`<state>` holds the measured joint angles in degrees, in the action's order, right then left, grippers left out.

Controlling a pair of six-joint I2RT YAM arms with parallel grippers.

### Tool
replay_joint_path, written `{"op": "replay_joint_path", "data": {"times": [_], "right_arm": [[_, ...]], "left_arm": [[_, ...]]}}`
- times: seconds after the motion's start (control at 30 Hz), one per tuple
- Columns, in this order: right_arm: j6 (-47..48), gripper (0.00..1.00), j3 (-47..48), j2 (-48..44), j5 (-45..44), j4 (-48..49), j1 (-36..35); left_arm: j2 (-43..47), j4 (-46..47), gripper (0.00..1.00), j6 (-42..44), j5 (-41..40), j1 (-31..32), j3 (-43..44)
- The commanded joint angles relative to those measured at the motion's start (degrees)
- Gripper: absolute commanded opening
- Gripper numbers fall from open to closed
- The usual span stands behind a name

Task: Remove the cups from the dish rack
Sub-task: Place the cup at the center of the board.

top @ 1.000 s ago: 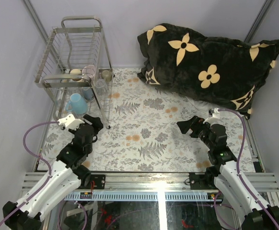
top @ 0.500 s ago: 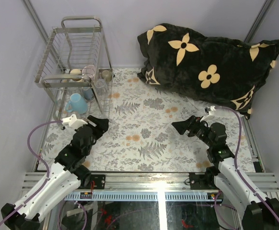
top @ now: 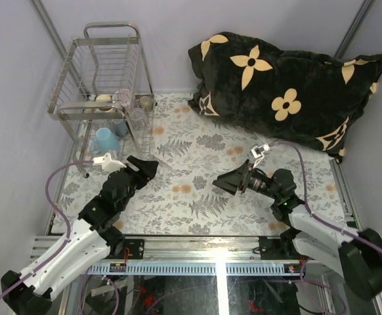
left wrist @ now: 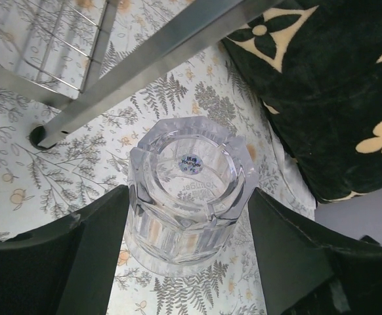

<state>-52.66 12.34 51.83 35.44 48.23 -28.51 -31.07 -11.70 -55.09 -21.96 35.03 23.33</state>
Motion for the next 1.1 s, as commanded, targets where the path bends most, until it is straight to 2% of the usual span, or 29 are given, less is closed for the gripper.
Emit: {"op": "replay_joint_path", "data": {"times": [0.0,0.1,0.23,0.5,0.67,1.0,1.07], "right_arm": [[-6.5,0.84,2.0,9.9,-0.2,19.5,-3.2],[-9.5,0.81,3.5,17.2,-0.2,28.7,-4.6],[-11.5,0.78,5.8,24.3,-2.2,35.8,-6.1],[-19.7,0.63,13.1,39.2,-2.6,49.2,-8.1],[-19.6,0.60,16.9,46.3,-3.9,49.4,-11.0],[-20.8,0.59,23.2,52.4,-4.4,49.5,-13.2],[-21.2,0.56,24.8,53.8,-4.6,49.4,-13.8]], "left_arm": [[-1.5,8.6,0.11,-0.7,1.3,0.9,1.4],[-2.5,10.2,0.10,-0.9,1.4,1.1,1.5],[-2.9,11.1,0.11,-1.0,1.5,1.2,2.0],[-3.6,12.3,0.13,-0.7,2.7,1.3,4.2],[-4.1,12.8,0.14,-0.6,3.1,1.3,4.5],[-5.0,14.6,0.14,-0.6,3.9,1.3,4.1],[-5.3,14.4,0.14,-0.4,4.0,1.3,4.5]]}}
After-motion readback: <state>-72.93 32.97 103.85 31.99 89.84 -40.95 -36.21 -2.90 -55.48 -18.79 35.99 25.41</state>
